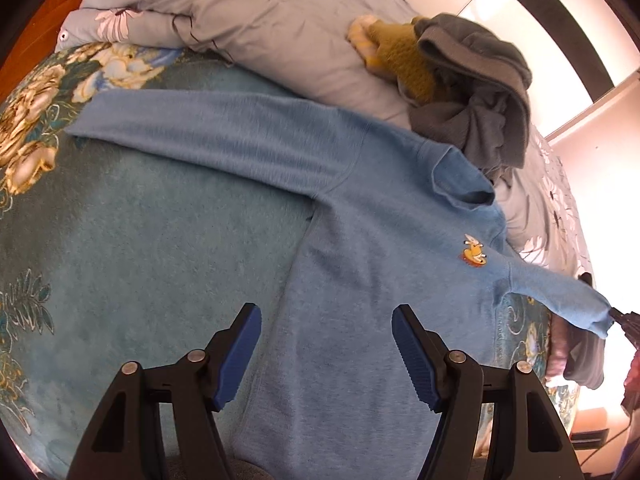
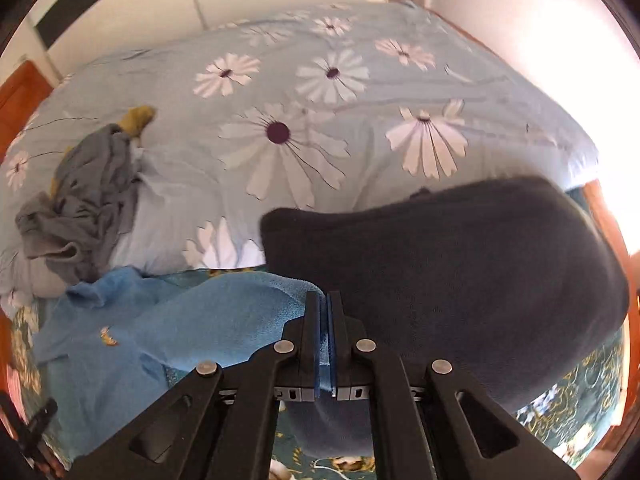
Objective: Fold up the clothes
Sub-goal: 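Grasp the sleeve nearest the right gripper with the right gripper, then lift the sleeve and fold that side over the body with the right gripper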
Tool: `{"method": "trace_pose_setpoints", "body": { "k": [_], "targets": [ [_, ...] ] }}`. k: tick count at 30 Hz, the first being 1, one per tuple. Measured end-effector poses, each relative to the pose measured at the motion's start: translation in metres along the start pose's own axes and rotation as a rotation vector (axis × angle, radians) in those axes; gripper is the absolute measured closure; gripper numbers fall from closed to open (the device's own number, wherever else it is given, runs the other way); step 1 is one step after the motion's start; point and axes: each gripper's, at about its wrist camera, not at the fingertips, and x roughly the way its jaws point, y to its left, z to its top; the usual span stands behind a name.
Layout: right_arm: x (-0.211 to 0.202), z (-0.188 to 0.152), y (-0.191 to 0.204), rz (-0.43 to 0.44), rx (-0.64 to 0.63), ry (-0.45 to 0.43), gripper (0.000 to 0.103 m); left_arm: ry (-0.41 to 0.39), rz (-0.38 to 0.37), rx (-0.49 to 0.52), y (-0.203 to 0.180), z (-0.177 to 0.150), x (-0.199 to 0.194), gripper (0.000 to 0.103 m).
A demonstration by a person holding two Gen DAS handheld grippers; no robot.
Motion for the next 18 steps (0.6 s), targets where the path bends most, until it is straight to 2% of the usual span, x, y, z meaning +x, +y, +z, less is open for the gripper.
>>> {"method": "trace_pose_setpoints", "body": {
  "k": [3, 6, 10, 12, 15, 18],
  "targets": [
    [0.018, -0.003, -0.002, -0.049, 0.023, 0.015, 0.100, 0.016, 0.008, -0.001, 0.001, 0.002, 0.006, 0.031],
    [0.018, -0.004, -0.008, -0.073, 0.054, -0.009, 0.097, 0.019, 0.010, -0.011, 0.005, 0.004, 0.008, 0.031],
    [-0.013, -0.009, -0.005, -0.100, 0.047, -0.099, 0.084, 0.023, 0.012, -0.021, 0.012, 0.004, 0.004, 0.031],
    [-0.038, -0.021, 0.003, -0.104, 0.011, -0.173, 0.071, 0.025, 0.013, -0.026, 0.016, 0.003, 0.001, 0.031],
    [-0.056, -0.050, 0.025, 0.012, -0.068, -0.190, 0.065, 0.031, 0.022, -0.028, 0.022, 0.001, -0.002, 0.031],
    [-0.049, -0.080, 0.050, 0.044, -0.169, -0.141, 0.064, 0.037, 0.032, -0.027, 0.029, -0.002, -0.007, 0.031]
  ]
}}
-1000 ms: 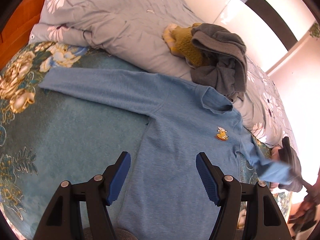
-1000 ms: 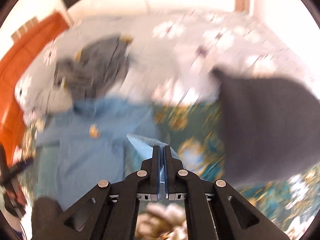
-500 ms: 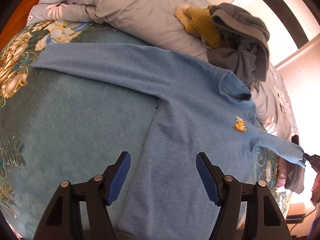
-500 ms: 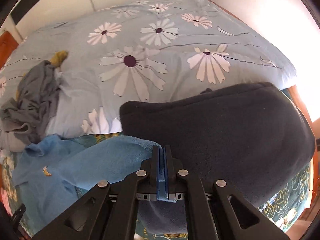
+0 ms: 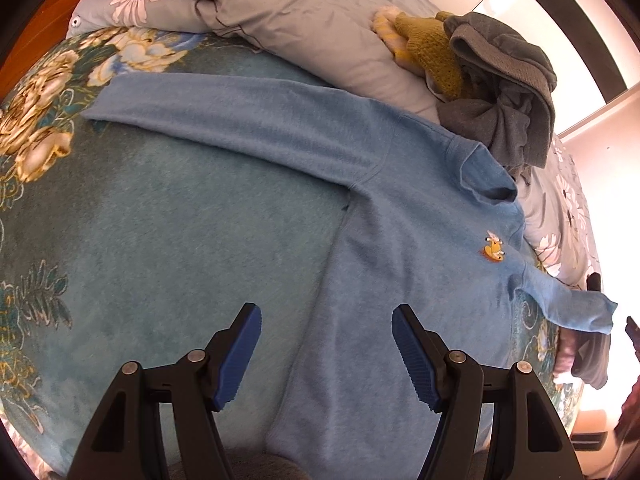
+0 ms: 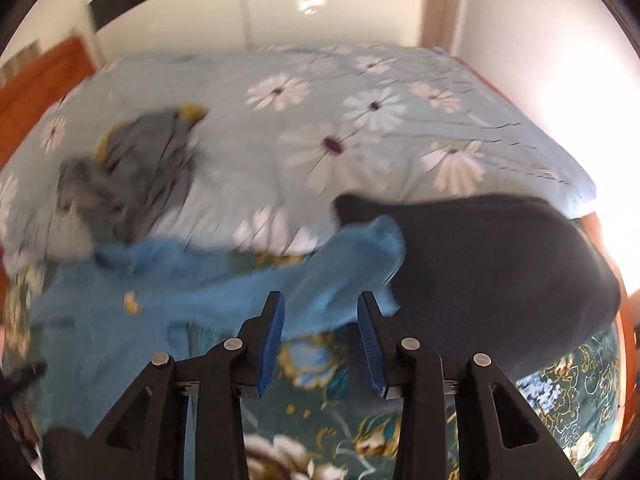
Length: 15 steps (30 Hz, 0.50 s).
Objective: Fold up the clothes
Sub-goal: 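Lift the sleeve and fold that side over the body with the right gripper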
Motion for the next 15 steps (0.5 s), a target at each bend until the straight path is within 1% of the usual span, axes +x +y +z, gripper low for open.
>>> {"method": "trace_pose_setpoints", "body": {
  "k": [2, 3, 5, 7, 8, 10, 12, 15],
  "targets": [
    [0.009, -0.017, 0.009, 0.044, 0.008, 0.030, 0.064, -0.010, 0.004, -0.007, 0.005, -0.003, -0.006, 0.031],
    [0.016, -0.025, 0.009, 0.068, 0.045, 0.046, 0.064, -0.015, 0.002, -0.016, 0.008, -0.005, -0.009, 0.031],
    [0.028, -0.035, 0.007, 0.088, 0.130, 0.057, 0.064, -0.025, -0.004, -0.033, 0.015, -0.008, -0.015, 0.031],
    [0.041, -0.045, 0.002, 0.098, 0.230, 0.055, 0.058, -0.026, -0.005, -0.046, 0.019, -0.009, -0.017, 0.031],
    [0.046, -0.047, -0.003, 0.105, 0.292, 0.044, 0.055, -0.026, -0.006, -0.053, 0.021, -0.009, -0.018, 0.031],
    [0.055, -0.050, -0.013, 0.119, 0.417, 0.019, 0.054, -0.029, -0.003, -0.058, 0.024, -0.009, -0.018, 0.031],
    [0.068, -0.049, -0.020, 0.134, 0.518, 0.017, 0.053, -0.026, 0.001, -0.063, 0.024, -0.008, -0.014, 0.031],
    [0.084, -0.043, -0.024, 0.107, 0.607, 0.007, 0.051, -0.011, 0.001, -0.068, 0.025, -0.005, -0.006, 0.031]
  ]
}}
